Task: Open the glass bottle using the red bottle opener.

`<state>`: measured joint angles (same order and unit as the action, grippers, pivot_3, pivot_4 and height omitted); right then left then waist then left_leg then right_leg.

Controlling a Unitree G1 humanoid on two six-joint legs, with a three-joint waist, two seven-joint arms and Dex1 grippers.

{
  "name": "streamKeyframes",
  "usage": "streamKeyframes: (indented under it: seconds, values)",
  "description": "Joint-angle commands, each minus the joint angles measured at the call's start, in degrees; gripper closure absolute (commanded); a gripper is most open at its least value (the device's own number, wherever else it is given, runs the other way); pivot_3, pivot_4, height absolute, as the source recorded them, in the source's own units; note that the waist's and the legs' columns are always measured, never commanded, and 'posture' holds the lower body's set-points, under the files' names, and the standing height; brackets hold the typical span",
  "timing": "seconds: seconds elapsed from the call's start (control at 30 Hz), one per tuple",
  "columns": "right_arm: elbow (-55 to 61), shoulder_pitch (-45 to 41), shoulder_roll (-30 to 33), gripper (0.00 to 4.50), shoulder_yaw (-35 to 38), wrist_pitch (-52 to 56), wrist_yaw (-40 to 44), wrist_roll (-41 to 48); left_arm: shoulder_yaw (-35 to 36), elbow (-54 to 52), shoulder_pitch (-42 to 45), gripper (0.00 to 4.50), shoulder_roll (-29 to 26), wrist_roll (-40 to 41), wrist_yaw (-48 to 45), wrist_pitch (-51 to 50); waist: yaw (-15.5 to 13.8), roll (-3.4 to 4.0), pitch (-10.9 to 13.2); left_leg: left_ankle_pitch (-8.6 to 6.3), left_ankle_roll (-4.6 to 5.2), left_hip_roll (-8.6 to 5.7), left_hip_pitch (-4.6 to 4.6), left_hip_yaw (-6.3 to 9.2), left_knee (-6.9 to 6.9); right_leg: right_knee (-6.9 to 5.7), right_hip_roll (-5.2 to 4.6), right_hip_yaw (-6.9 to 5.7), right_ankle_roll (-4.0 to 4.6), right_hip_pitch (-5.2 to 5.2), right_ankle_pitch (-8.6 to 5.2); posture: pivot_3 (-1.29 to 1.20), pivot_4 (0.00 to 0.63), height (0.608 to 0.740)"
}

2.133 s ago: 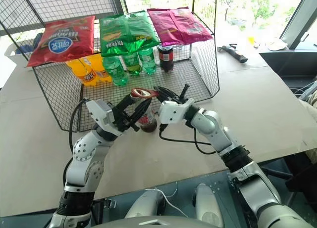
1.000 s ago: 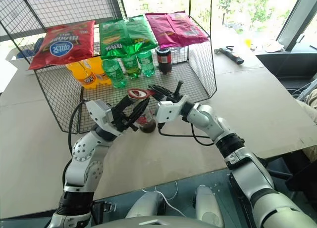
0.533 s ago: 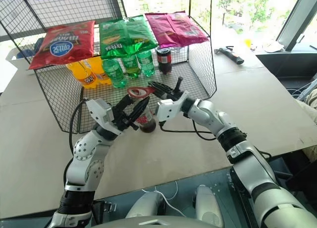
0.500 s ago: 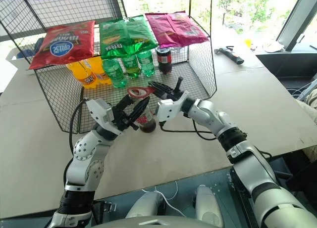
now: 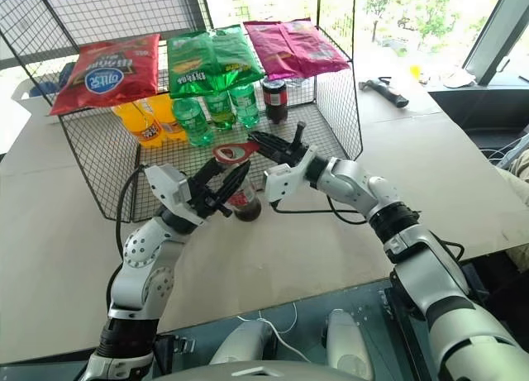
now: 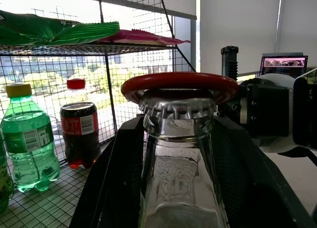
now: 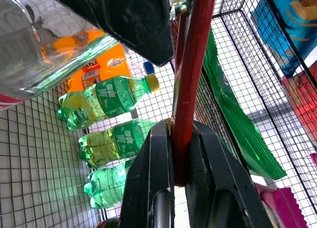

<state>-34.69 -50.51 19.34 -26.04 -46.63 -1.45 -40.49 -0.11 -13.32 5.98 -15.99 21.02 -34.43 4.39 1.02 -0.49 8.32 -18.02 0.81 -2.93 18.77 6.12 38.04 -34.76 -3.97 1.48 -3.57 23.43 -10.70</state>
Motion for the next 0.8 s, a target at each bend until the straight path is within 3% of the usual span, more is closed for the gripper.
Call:
streamKeyframes:
  seconds: [0.03,0.4,0.8]
  values:
    - [0.68,-2.67,1.73,4.5,0.33,0.28,-2.98,-3.33,-1.58,3.2,-1.54,2.99,-0.1,-1.37,0.27,-3.22,-0.01,-0.03,-0.01,0.0,0.0,0.0,0.0,0.0,0.0,0.0,0.0,0.0,0.01,0.0,0.0,0.0,0.15,0.739]
    - [3.78,-3.85,3.31,4.5,1.81,-0.5,-10.19,-6.07,-1.96,3.44,-1.92,2.99,-0.5,-0.92,0.06,-3.89,-0.03,-0.04,-0.02,0.07,-0.11,0.0,0.01,-0.01,-0.5,0.22,-0.02,0.02,0.03,0.14,-0.02,0.0,0.15,0.739]
    - [7.99,-1.82,3.03,4.5,2.78,-3.0,-11.47,-3.35,-1.69,4.16,-2.14,2.99,-0.46,-0.81,0.19,-3.74,-0.05,-0.03,-0.01,0.07,-0.12,0.01,0.01,-0.02,-0.68,0.33,-0.03,0.03,-0.1,0.17,0.06,0.0,0.15,0.739]
